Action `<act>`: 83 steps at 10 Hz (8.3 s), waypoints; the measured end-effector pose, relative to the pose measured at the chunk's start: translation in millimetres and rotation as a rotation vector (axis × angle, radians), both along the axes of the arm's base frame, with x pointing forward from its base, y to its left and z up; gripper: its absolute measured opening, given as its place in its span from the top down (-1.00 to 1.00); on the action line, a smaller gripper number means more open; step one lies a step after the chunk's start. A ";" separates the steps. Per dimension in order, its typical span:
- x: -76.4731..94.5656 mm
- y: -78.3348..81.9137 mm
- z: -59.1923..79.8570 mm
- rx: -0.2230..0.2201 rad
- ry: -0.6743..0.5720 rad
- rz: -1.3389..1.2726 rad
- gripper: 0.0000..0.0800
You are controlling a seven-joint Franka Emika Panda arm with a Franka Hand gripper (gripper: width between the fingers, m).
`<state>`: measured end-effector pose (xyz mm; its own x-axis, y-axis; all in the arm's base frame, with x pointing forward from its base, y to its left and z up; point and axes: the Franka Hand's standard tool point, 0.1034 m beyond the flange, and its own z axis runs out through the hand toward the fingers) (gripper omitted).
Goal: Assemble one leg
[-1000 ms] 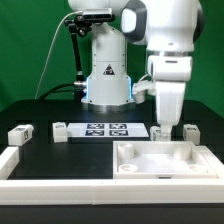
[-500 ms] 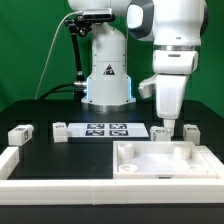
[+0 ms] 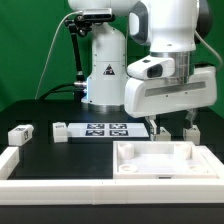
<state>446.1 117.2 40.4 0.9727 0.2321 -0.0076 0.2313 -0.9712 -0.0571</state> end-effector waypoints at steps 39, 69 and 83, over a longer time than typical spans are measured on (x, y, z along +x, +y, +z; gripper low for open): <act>-63.0 57.5 2.3 -0.076 0.928 -0.389 0.28; 73.7 24.9 69.0 0.103 -0.410 -0.085 0.27; 166.8 5.9 43.4 0.083 -0.464 0.032 0.27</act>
Offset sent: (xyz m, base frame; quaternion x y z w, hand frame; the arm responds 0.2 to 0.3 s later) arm -0.0120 0.0293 0.0060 0.0094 -0.0059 0.2500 0.9682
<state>613.0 123.1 83.8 0.8610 0.2434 0.4465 0.2807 -0.9596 -0.0181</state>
